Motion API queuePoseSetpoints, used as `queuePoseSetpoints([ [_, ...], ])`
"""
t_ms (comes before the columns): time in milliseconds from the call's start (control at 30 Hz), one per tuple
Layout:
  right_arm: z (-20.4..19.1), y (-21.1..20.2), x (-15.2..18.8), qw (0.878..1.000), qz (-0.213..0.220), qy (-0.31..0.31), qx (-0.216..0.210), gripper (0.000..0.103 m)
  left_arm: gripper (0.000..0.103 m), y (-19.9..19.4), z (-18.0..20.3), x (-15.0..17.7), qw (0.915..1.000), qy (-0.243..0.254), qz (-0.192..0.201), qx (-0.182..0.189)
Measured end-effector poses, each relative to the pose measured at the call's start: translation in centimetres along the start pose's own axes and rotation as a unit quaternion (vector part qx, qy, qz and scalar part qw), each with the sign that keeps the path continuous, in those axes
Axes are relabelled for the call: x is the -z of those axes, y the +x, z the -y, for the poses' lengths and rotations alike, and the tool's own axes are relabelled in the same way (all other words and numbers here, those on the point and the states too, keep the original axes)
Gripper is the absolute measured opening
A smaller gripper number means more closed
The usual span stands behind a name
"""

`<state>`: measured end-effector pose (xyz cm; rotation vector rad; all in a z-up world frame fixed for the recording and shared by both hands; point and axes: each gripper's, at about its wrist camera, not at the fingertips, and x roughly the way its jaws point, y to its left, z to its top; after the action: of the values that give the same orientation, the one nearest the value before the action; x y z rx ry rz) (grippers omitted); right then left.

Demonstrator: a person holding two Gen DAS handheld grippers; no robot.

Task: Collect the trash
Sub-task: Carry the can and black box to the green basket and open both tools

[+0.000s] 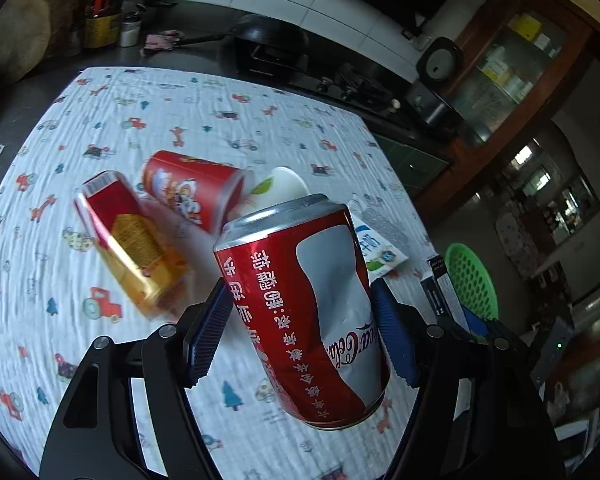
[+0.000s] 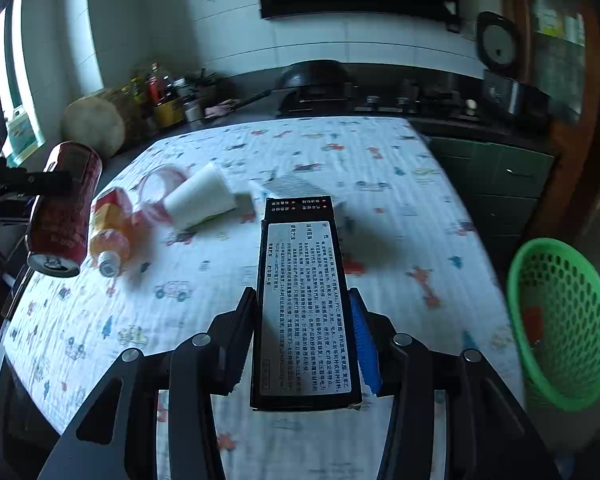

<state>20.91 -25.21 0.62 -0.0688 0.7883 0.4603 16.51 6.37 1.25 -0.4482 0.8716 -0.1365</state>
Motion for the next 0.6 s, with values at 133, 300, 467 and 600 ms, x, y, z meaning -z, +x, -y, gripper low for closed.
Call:
queuePoseSetpoints([
  [133, 6.3, -2.4, -0.1, 0.997, 0.01, 0.037, 0.066, 0.044, 0.069, 2.7, 5.2, -0.4, 0.9983, 0.035, -0.018, 0.043],
  [300, 14.8, -4.3, 0.1, 0.985, 0.005, 0.079, 0.151, 0.044, 0.068, 5.9, 11.7, -0.9, 0.9923, 0.076, -0.037, 0.09],
  [467, 21.6, -4.2, 0.6, 0.974, -0.012, 0.108, 0.2, 0.045, 0.068, 8.8, 17.0, -1.2, 0.9853, 0.105, -0.054, 0.124],
  [600, 25.5, -3.2, 1.1, 0.966, -0.017, 0.121, 0.228, 0.045, 0.067, 10.9, 20.7, -1.3, 0.9798, 0.126, -0.066, 0.14],
])
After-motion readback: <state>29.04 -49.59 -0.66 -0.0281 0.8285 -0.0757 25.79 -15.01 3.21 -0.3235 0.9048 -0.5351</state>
